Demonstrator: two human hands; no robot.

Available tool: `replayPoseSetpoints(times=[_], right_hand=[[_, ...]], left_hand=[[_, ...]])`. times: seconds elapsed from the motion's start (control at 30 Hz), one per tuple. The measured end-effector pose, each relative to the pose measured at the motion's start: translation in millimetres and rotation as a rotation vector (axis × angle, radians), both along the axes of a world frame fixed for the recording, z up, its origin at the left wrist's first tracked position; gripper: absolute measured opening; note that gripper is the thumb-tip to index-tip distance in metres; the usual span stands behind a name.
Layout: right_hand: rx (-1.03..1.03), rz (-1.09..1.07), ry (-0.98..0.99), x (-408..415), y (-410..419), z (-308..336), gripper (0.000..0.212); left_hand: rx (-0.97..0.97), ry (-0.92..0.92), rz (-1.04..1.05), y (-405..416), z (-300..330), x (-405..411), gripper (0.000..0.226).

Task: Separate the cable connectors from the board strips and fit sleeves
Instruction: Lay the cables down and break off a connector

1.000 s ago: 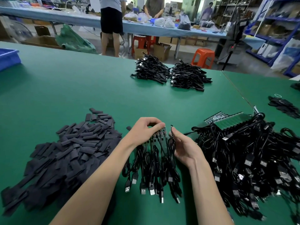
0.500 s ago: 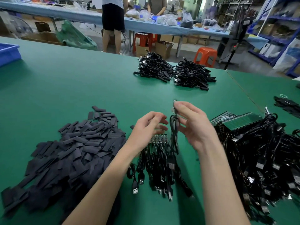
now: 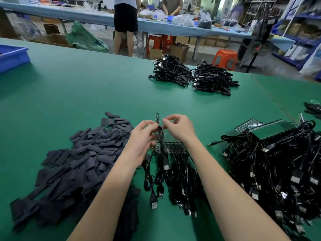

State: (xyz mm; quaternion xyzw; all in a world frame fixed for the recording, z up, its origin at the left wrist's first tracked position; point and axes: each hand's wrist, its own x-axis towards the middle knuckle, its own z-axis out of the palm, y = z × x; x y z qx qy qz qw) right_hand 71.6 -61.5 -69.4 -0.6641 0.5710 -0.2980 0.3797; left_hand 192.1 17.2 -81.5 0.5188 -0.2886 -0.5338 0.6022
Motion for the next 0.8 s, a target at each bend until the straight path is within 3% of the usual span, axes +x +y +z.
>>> replayPoseSetpoints(times=[0.07, 0.13, 0.3, 0.37, 0.47, 0.57, 0.7, 0.8], right_hand=[[-0.079, 0.138, 0.335, 13.7, -2.0, -4.2, 0.011], [-0.079, 0.223, 0.549, 23.7, -2.9, -7.1, 0.013], [-0.021, 0.234, 0.535, 28.3, -6.3, -12.1, 0.026], [-0.05, 0.148, 0.334, 17.6, -6.4, -12.0, 0.021], [-0.014, -0.068, -0.21, -12.5, 4.0, -15.7, 0.011], [0.097, -0.131, -0.624, -38.6, 26.4, -26.7, 0.015], [0.242, -0.094, -0.966, -47.9, 45.9, -29.2, 0.015], [0.315, -0.073, -1.104, -49.0, 51.3, -26.0, 0.012]], left_hand=[[0.001, -0.015, 0.028, 0.1, -0.1, 4.7, 0.011], [-0.004, -0.015, 0.046, 0.8, 0.7, 7.6, 0.012], [-0.037, 0.009, 0.026, 2.6, 0.5, 3.1, 0.017], [-0.05, 0.007, 0.013, 3.4, -1.6, -1.3, 0.017], [-0.043, -0.05, -0.023, 3.6, -4.0, -8.1, 0.015], [-0.034, -0.082, -0.093, 4.5, -4.0, -15.8, 0.015], [-0.01, -0.159, -0.165, 5.9, -4.5, -25.0, 0.021], [-0.009, -0.156, -0.163, 6.6, -4.5, -27.8, 0.016]])
